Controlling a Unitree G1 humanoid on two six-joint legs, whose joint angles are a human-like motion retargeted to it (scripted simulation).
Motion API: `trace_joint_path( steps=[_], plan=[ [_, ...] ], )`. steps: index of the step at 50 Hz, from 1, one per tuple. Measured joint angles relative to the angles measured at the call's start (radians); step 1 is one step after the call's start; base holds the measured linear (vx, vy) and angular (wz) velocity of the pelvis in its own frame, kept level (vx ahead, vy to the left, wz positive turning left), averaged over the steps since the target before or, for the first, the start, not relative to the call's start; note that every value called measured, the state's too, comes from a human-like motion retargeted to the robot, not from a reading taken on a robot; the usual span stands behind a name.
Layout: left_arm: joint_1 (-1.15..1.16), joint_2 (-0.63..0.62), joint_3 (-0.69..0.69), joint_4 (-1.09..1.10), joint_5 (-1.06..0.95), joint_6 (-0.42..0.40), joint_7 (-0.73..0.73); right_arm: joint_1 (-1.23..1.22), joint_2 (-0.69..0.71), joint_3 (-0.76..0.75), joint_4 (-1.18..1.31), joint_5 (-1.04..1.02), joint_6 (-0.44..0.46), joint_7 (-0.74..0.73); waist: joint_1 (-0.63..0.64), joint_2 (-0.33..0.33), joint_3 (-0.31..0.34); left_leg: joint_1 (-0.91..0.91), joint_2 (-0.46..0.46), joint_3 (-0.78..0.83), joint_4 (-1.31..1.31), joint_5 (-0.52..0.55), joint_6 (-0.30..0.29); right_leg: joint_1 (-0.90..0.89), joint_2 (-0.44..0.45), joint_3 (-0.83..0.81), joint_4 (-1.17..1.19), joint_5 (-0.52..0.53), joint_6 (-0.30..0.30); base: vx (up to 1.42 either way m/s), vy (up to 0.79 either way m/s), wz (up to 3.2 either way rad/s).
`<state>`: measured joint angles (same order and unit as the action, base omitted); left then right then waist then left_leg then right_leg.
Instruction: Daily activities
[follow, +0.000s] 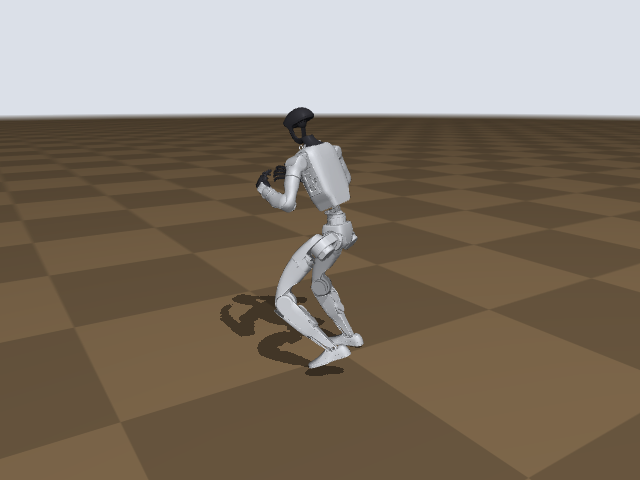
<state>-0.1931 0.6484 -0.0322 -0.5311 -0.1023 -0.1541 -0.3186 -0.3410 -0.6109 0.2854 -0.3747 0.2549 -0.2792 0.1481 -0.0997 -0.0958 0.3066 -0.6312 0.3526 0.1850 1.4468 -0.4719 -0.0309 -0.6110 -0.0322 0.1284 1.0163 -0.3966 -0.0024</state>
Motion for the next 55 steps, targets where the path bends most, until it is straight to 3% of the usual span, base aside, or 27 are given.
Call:
trace_joint_path(
  steps=[4, 8, 12, 20, 35, 55],
  plan=[
    [0.178, -0.006, -0.031, 0.000, -0.027, 0.023, -0.096, 0.096, 0.113, -0.011, 0.025, -0.017, -0.040, -0.067, -0.017, -0.028, -0.085, 0.230, -0.030, 0.009, -0.402, 0.076, -0.019, 0.147, 0.030, -0.015, -0.238, 0.131, 0.066, 0.01, 0.15, -1.76],
    [0.275, 0.046, -0.050, 0.021, -0.004, 0.024, -0.130, 0.114, 0.170, -0.059, 0.000, -0.051, -0.068, -0.120, -0.035, -0.064, -0.174, 0.394, -0.076, 0.077, -0.673, 0.068, -0.010, 0.269, 0.002, -0.064, -0.370, 0.103, 0.081, -0.06, 0.12, -1.23],
    [0.333, 0.101, -0.041, 0.047, 0.037, 0.009, -0.132, 0.106, 0.185, -0.104, -0.039, -0.082, -0.090, -0.181, -0.027, -0.090, -0.229, 0.472, -0.099, 0.149, -0.777, 0.027, 0.006, 0.358, -0.034, -0.116, -0.454, 0.039, 0.076, -0.10, 0.07, -0.74],
    [0.429, 0.128, -0.009, 0.091, 0.036, -0.005, -0.173, 0.096, 0.220, -0.122, -0.103, -0.122, -0.114, -0.245, 0.000, -0.097, -0.285, 0.548, -0.122, 0.206, -0.877, 0.045, 0.007, 0.453, -0.047, -0.130, -0.621, 0.057, 0.085, -0.04, 0.01, -0.35],
    [0.525, 0.056, 0.045, 0.106, -0.039, 0.005, -0.278, 0.141, 0.266, -0.115, -0.153, -0.191, -0.125, -0.208, 0.027, -0.094, -0.315, 0.651, -0.151, 0.208, -0.975, 0.098, 0.027, 0.577, -0.050, -0.129, -0.768, 0.108, 0.081, 0.00, 0.00, 0.00],
    [0.540, -0.003, 0.055, 0.142, -0.128, 0.015, -0.326, 0.161, 0.285, -0.110, -0.173, -0.297, -0.088, -0.120, 0.089, -0.090, -0.302, 0.699, -0.179, 0.196, -1.013, 0.151, 0.060, 0.634, -0.064, -0.133, -0.830, 0.130, 0.085, 0.00, 0.00, 0.00]
  ],
)
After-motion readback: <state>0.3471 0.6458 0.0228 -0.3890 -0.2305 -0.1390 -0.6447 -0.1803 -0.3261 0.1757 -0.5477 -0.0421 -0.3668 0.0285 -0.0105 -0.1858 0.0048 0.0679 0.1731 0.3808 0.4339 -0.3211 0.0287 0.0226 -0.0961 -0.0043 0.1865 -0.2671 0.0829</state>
